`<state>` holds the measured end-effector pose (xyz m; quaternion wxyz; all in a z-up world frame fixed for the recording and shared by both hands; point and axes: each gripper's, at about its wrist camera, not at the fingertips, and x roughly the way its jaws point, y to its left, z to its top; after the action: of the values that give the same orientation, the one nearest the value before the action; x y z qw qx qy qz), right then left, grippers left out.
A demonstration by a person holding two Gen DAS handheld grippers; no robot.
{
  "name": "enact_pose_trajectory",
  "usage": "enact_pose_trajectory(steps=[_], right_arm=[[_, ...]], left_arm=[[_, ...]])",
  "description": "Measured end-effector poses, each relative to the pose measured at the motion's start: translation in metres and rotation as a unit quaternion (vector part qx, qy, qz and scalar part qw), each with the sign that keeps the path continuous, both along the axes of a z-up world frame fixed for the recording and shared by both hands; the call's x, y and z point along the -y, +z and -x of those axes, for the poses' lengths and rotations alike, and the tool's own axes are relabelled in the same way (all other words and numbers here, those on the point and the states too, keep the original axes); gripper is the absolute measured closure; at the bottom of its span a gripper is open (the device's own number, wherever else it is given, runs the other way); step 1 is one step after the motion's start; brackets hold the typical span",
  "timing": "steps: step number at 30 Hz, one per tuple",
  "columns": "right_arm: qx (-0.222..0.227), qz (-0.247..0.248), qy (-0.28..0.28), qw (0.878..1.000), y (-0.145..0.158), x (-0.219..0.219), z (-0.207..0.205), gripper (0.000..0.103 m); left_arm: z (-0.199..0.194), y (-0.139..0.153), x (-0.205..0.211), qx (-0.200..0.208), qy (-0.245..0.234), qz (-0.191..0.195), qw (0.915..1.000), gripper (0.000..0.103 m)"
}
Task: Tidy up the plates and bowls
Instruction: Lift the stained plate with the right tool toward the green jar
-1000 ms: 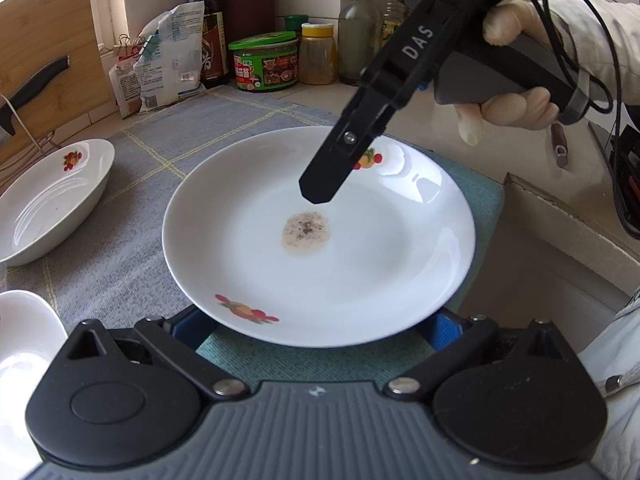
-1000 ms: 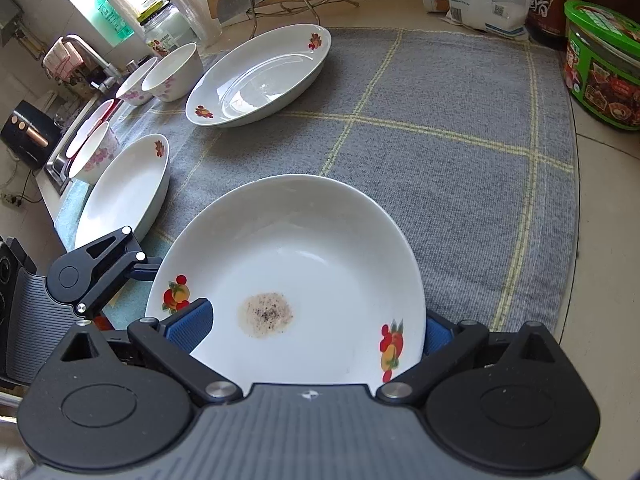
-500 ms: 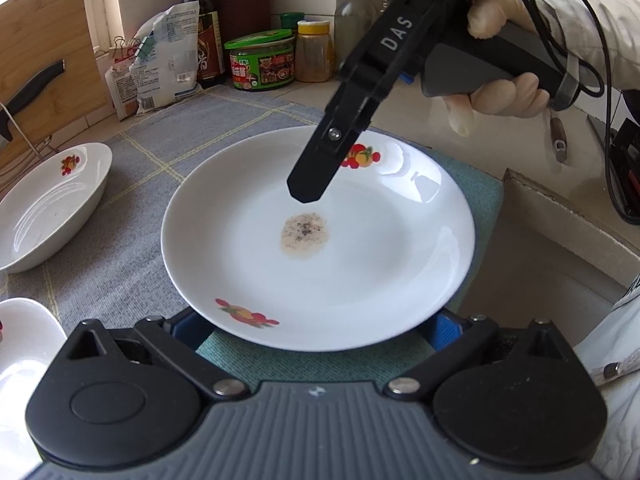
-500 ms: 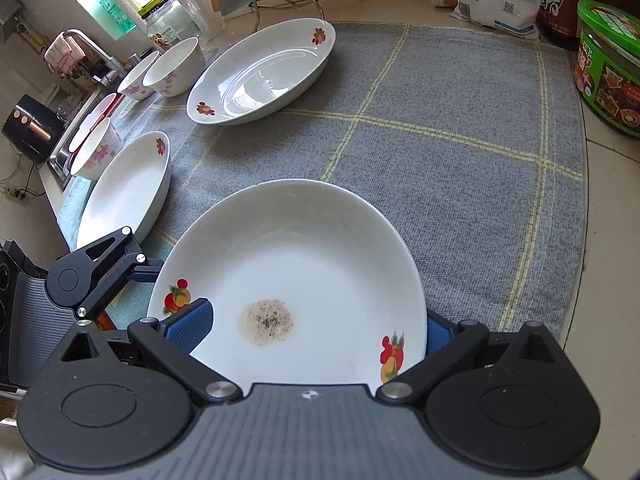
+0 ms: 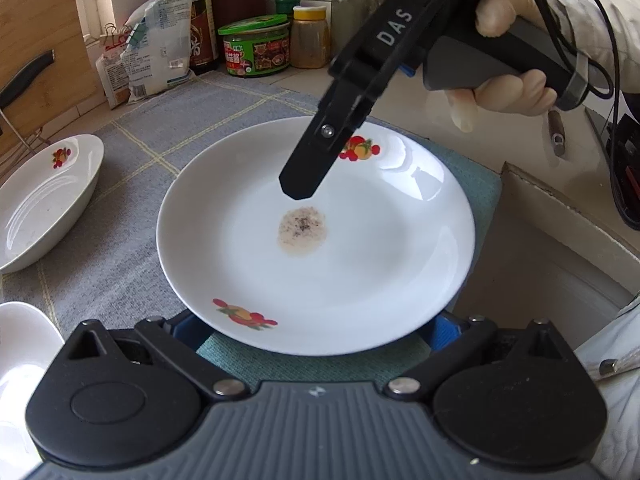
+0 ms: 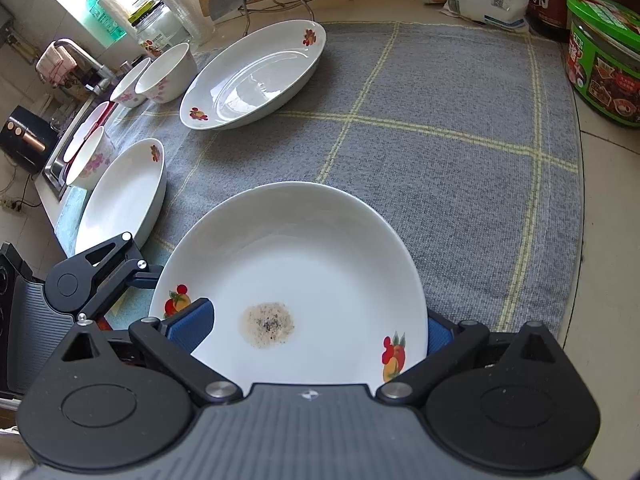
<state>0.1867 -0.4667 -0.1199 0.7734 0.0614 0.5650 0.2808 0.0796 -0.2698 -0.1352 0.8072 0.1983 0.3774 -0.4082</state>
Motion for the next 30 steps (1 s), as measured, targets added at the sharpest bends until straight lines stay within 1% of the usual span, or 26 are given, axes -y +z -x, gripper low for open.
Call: enact_pose_trajectory(steps=[6, 14, 23, 27, 30], right_arm=[[-0.002, 0.005, -0.012, 1.0, 0.001, 0.002, 0.001, 0.0], [0.008, 0.003, -0.027, 1.0, 0.009, 0.012, -0.002, 0.0], [0.034, 0.003, -0.044, 0.998, 0.025, 0.029, -0.022, 0.0], [0.042, 0.0, -0.051, 0.998, 0.028, 0.036, -0.036, 0.0], [0.05, 0.004, -0.054, 0.997, 0.028, 0.039, -0.046, 0.0]], left_arm=[[-0.004, 0.005, 0.001, -0.007, -0.007, 0.004, 0.9999, 0.001], [-0.014, 0.013, 0.012, 0.003, -0.022, 0.0, 0.9998, 0.001], [-0.042, 0.024, 0.026, 0.014, -0.029, 0.006, 0.9995, 0.001], [-0.058, 0.022, 0.031, 0.008, -0.029, 0.011, 0.9995, 0.001], [-0.068, 0.019, 0.036, 0.014, -0.03, 0.01, 0.9994, 0.001]])
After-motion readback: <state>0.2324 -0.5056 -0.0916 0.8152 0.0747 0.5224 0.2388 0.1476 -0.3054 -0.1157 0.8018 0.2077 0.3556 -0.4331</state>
